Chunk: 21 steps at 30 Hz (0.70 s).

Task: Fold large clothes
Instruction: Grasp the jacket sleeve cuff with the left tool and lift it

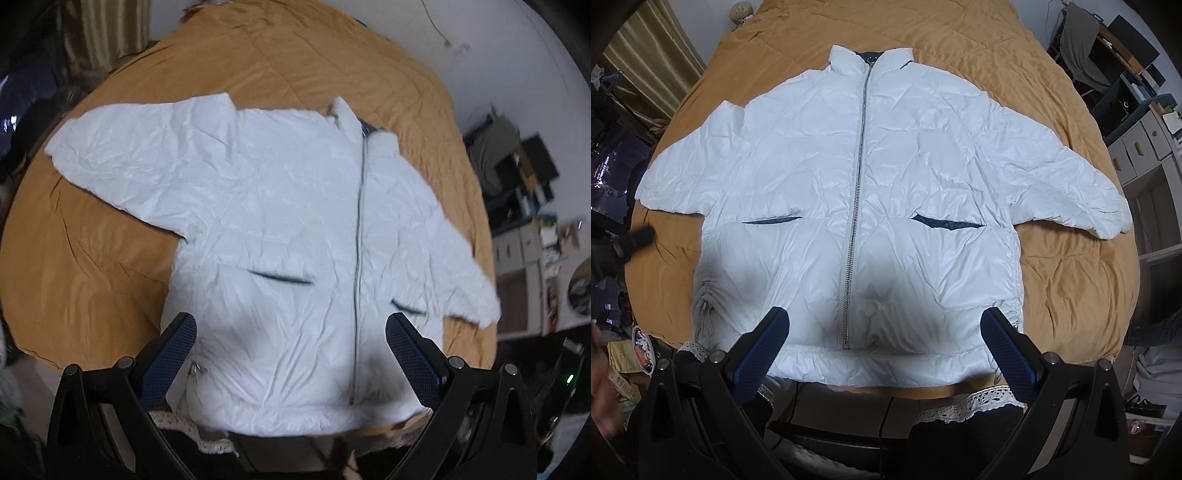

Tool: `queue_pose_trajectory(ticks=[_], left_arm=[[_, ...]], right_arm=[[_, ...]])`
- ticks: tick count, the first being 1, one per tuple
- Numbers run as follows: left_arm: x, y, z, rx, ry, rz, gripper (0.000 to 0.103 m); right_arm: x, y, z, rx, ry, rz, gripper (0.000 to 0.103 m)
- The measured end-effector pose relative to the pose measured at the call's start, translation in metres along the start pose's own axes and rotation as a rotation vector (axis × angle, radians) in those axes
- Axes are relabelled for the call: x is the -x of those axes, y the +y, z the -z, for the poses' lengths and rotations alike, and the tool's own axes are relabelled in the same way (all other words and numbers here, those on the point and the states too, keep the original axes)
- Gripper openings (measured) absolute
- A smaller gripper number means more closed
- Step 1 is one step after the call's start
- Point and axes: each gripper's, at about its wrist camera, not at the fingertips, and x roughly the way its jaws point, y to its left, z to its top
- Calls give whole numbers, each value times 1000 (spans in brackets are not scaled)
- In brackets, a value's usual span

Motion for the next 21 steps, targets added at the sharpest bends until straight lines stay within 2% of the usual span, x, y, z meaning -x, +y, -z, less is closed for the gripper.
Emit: queue_pose_trajectory(ticks=[2, 4, 6, 9, 13, 15, 19, 21], left_arm=[[-5, 68, -26, 134, -114, -9, 103], [-23, 136, -43, 269, -176, -49, 102], [-49, 196, -57, 356, -149, -75, 102], [-80, 267, -74, 456, -135, -29, 101], [-104, 315, -110, 482, -220, 50, 101], [-118, 328, -131, 482, -232, 37, 101], [-152, 339, -168, 483, -194, -24, 101], [-158, 343, -181, 494, -220, -42, 101]], right_arm=[[-3, 1, -2, 11, 3, 3, 103], [-7, 2, -8, 29, 1, 2, 103], [-15, 5, -17, 59, -8, 8, 103], [-33, 10, -38, 110, -38, 32, 103], [-74, 7, -73, 85, -38, -13, 103], [-96, 3, -88, 52, -27, -56, 103], [-145, -5, -113, -7, 4, -110, 103], [-162, -10, -122, -29, 8, -126, 103]])
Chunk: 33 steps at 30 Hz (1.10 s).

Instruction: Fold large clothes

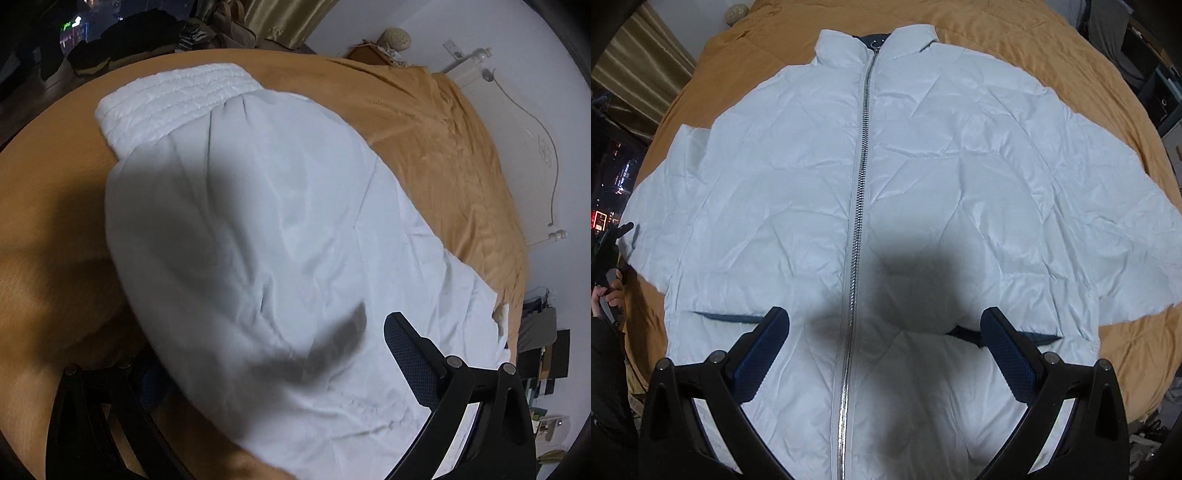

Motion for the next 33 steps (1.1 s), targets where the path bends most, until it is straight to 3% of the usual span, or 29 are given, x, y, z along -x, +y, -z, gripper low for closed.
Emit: queue_pose_trajectory(ticks=[1, 4, 5, 10, 12, 15, 18, 19, 22, 26, 28, 31, 33], left_arm=[[-2, -4, -5, -8, -27, -7, 96], [2, -18, -7, -58, -66, -46, 16], [6, -21, -5, -53, -74, -6, 12], [67, -68, 18, -60, -219, 192, 9], [95, -110, 33, -135, -255, 257, 7], [126, -195, 73, -326, -284, 314, 7], [134, -270, 123, -488, -261, 401, 9], [130, -290, 139, -525, -234, 436, 9], [93, -341, 196, -652, -131, 478, 10], [6, -370, 260, -728, 33, 464, 10], [-42, -365, 282, -718, 117, 437, 10], [-122, -337, 309, -634, 246, 368, 13], [-136, -317, 314, -598, 199, 437, 13]], right_arm=[[-8, -6, -5, -17, -6, -11, 103], [-24, -23, -13, -65, -14, -8, 103], [-28, -29, -16, -79, -21, -2, 103], [-35, -55, -19, -144, -78, 18, 103], [-38, -65, -17, -171, -99, 25, 103], [-55, -76, -13, -174, -106, 77, 103], [-90, -80, -7, -143, -47, 136, 103], [-94, -79, -6, -128, -64, 137, 103], [-94, -76, -5, -98, -107, 141, 103], [-70, -101, 0, -144, -114, 45, 103], [-49, -124, 4, -198, -151, 11, 103], [-16, -146, -1, -230, -205, 35, 103], [5, -143, -17, -187, -221, 102, 103]])
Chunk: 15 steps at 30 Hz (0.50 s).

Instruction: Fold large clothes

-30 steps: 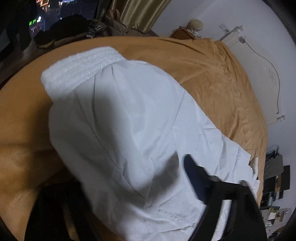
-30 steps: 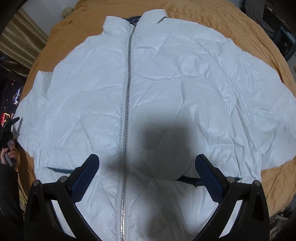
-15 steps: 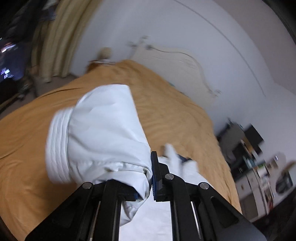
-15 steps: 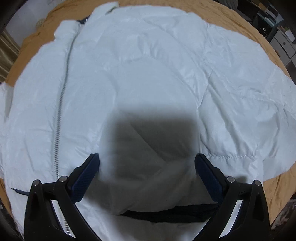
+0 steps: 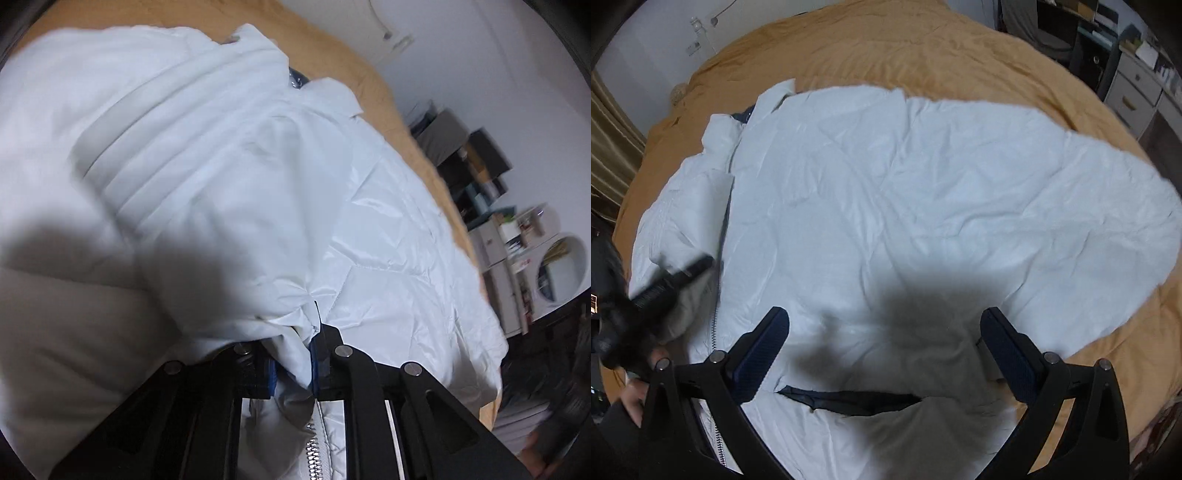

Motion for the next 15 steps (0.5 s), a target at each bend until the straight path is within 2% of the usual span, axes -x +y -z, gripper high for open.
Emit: queue_pose_trajectory(ticks=[2, 4, 6, 8, 10, 11, 12, 15], left_arm=[[-1, 2, 1, -9, 0, 8, 14], [0, 7, 1, -9, 0, 16, 14], [13, 8, 18, -22, -11, 17, 14], [13, 1, 23, -45, -20, 2, 14], [15, -6, 26, -54, -27, 1, 14], [15, -4, 25, -53, -29, 6, 14], [14, -5, 26, -54, -31, 9, 14], [16, -5, 32, -62, -36, 10, 14]], right_arm=[[17, 23, -23, 94, -28, 9, 103], [34, 50, -51, 165, -41, -54, 103], [39, 90, -82, 200, -15, -143, 103], [32, 140, -102, 261, 61, -202, 103], [10, 192, -117, 343, 131, -143, 103], [-6, 217, -125, 351, 161, -88, 103], [-18, 233, -127, 358, 203, -76, 103], [-55, 270, -129, 320, 318, -142, 102]])
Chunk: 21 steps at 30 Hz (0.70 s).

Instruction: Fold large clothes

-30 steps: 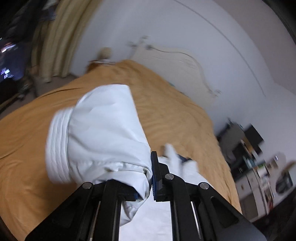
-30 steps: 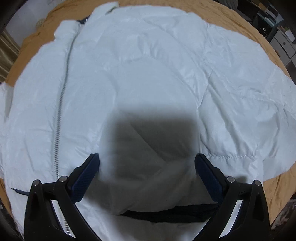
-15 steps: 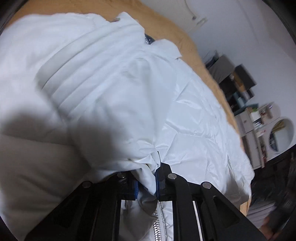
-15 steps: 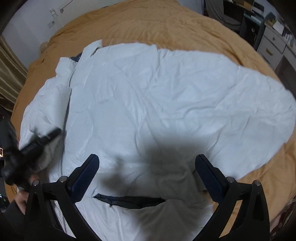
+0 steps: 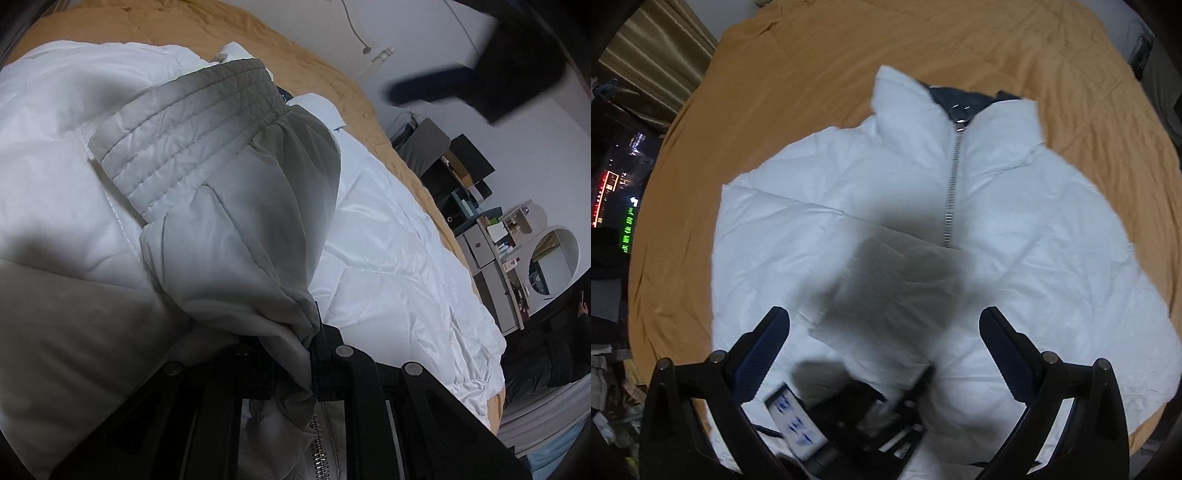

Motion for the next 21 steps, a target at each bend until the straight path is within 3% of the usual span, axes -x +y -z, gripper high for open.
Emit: queue_pose_trajectory(ticks=[3, 5, 7, 10, 13, 16, 18, 20, 21], left_arm=[[0, 0, 0, 1, -1, 4, 14], [1, 1, 0, 2, -1, 8, 14], [-2, -1, 3, 0, 3, 11, 14], [-1, -3, 2, -18, 25, 19, 14], [9, -3, -2, -3, 90, 55, 15], [47, -6, -6, -20, 152, 149, 15], [80, -9, -10, -30, 125, 152, 12], [118, -10, -18, -28, 58, 144, 13], [132, -14, -25, -55, 21, 114, 13]], right_arm=[[-31, 23, -6, 6, 74, 35, 101], [-54, 28, -2, 7, 145, 121, 81], [-67, 18, 2, -16, 200, 152, 35], [-56, -13, 6, -65, 185, 84, 14], [-27, -60, 12, -122, 132, 50, 12], [-16, -112, 26, -185, 108, -5, 11], [-19, -146, 40, -234, 94, -17, 11], [-28, -177, 54, -266, 74, 12, 11], [-34, -192, 62, -293, 72, -15, 11]])
